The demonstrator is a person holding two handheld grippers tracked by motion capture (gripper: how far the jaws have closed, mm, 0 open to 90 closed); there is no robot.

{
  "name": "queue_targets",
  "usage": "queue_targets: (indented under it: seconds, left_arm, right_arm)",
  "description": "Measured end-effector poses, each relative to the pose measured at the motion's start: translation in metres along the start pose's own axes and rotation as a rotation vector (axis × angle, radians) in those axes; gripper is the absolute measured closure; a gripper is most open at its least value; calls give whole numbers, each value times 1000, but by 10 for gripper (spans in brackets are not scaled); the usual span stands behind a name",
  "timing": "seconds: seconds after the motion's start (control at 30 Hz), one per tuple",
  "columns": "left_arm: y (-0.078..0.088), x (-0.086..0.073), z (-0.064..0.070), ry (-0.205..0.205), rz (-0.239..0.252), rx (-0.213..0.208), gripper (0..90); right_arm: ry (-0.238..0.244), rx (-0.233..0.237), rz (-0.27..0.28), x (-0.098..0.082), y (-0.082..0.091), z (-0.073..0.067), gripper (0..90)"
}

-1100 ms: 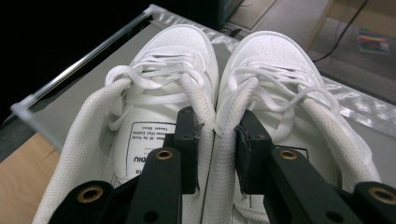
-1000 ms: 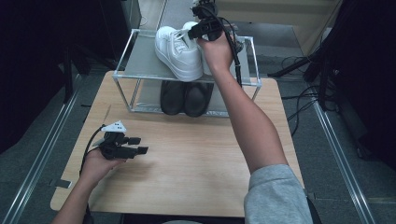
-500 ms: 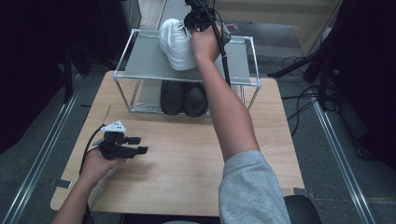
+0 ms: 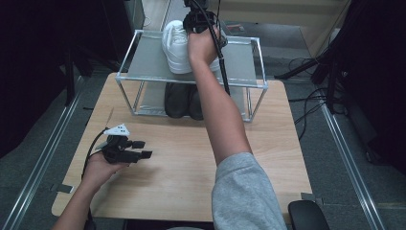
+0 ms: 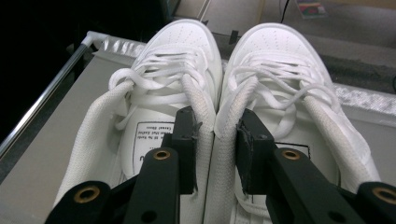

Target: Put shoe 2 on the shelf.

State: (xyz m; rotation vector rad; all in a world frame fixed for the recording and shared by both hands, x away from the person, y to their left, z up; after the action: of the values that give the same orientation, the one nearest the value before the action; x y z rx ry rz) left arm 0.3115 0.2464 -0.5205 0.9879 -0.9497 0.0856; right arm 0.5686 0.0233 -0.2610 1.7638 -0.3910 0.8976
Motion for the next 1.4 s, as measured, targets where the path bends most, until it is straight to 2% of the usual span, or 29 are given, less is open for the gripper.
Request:
queue_targets:
  seconds: [0.1, 0.33, 0.53, 0.7, 1.07, 1.4]
  left_arm:
    - [0, 0, 1, -3, -5, 5, 397]
    - [-1, 0, 0, -2, -4, -2, 397]
    - [-1, 0, 0, -6, -10, -1, 397]
    - [-2, 0, 1, -7, -15, 3, 397]
    - [-2, 0, 1, -12, -19, 2, 395]
    - [-5, 0, 3, -21, -28, -1, 395]
  right_arm:
    - [16, -1, -13, -3, -1, -5, 725]
    - [1, 43, -21, -11, -4, -10, 719]
    - [-20, 66, 3, -17, -5, -4, 707]
    - [-2, 64, 19, -20, -5, -3, 691]
    - [6, 71, 20, -22, -5, -3, 622]
    - [16, 95, 20, -24, -5, -2, 517]
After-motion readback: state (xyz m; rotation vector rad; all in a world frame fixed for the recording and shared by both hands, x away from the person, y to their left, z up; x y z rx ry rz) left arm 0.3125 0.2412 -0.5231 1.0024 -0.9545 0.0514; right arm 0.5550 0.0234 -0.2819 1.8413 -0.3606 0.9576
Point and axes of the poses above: each handheld gripper's, and its own axes: y roughly backward along the jaws, x roughly out of its top, z roughly to its right, the point moved 2 cm from there along -y, roughly forward along the jaws, and after that the axes turned 7 degrees about x, right-handed, at the moved point
